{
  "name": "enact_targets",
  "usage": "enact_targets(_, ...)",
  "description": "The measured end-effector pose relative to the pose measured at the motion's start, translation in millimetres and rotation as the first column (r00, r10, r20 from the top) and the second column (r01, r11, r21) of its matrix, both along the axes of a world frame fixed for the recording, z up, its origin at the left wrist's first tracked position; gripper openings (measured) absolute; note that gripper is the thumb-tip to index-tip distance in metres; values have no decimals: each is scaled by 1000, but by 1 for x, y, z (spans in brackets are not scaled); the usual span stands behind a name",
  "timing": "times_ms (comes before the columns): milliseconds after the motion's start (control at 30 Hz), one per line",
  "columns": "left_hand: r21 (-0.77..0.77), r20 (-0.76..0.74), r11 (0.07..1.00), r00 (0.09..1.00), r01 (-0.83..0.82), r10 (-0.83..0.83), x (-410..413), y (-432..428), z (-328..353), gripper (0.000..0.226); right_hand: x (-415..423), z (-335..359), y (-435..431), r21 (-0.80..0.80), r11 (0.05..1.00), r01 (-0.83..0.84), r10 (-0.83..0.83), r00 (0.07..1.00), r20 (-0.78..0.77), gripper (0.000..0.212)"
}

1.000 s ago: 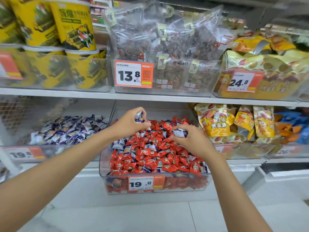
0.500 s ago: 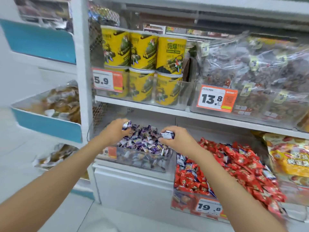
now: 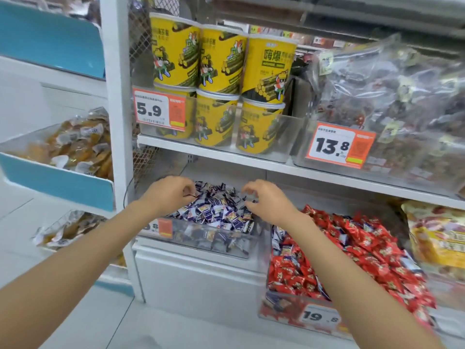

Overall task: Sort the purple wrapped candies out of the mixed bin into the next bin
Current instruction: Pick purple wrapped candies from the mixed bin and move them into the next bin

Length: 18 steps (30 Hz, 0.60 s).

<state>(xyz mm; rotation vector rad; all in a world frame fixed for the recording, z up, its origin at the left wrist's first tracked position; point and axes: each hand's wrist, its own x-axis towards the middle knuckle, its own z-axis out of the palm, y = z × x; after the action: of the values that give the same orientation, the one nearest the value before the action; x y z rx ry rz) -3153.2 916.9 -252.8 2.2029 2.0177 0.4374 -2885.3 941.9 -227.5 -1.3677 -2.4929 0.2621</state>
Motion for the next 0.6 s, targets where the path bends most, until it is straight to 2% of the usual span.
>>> enact_targets(100, 36, 93, 995, 991, 93, -96, 42, -26, 15, 15, 61, 7, -31, 51, 994, 98, -93, 991, -99, 19)
enact_targets(233, 27, 297, 979, 933, 203, -202, 107, -50, 16, 18, 131, 3, -61, -70, 978, 199, -204, 975, -90, 20)
enact_targets(333, -19, 415, 974, 889, 224, -196, 145, -55, 8, 29, 146, -6, -67, -136, 974, 180, -195, 976, -102, 24)
enact_targets(433, -51, 511, 980, 848, 193, -140, 161, -53, 2, 34, 124, -19, -55, -133, 987, 94, -107, 990, -96, 26)
enact_targets(500, -49, 569, 985, 815, 168, -111, 164, -51, 1, 32, 101, -34, -45, -136, 990, 41, -38, 999, 25, 33)
enact_targets(567, -38, 598, 986, 794, 163, -108, 166, -49, 1, 30, 91, -49, -40, -200, 980, 14, 33, 973, 229, 51)
enact_targets(600, -37, 606, 986, 788, 163, -107, 167, -49, 1, 29, 95, -56, -39, -223, 975, 16, 49, 958, 281, 54)
